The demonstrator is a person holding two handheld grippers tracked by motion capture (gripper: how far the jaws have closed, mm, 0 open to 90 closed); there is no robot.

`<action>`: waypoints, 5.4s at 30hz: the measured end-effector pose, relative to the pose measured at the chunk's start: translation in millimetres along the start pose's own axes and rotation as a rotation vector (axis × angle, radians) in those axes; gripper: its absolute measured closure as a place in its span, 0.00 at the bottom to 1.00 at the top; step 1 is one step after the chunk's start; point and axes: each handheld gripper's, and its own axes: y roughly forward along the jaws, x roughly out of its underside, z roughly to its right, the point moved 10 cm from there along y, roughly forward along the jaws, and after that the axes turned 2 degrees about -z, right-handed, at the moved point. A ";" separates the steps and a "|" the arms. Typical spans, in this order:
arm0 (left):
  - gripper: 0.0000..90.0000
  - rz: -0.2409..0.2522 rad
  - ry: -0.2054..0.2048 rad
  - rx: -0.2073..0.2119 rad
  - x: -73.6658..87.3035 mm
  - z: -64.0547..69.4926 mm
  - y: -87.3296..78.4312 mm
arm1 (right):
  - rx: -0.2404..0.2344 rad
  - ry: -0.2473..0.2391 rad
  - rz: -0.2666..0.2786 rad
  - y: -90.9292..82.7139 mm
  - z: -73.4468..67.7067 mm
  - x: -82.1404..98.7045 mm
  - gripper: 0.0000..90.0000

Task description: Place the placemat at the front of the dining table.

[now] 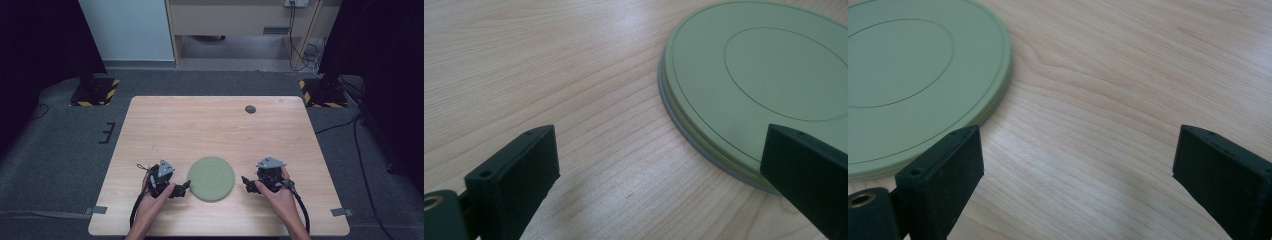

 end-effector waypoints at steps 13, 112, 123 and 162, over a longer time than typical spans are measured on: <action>0.02 -0.029 -0.024 -0.025 4.1 -4.5 5.7 | -0.028 -0.029 -0.001 8.4 -14.6 -2.3 0.07; 0.01 -0.001 -0.061 -0.133 -10.2 -11.5 21.0 | 0.068 0.017 0.013 28.6 -16.8 -10.7 0.07; 0.03 0.006 -0.062 -0.140 -10.7 -13.3 19.5 | 0.078 0.027 0.035 30.1 -16.3 -14.7 0.08; 0.03 0.018 -0.067 -0.145 -14.9 -13.3 20.8 | 0.057 0.036 0.036 31.5 -20.2 -15.4 0.08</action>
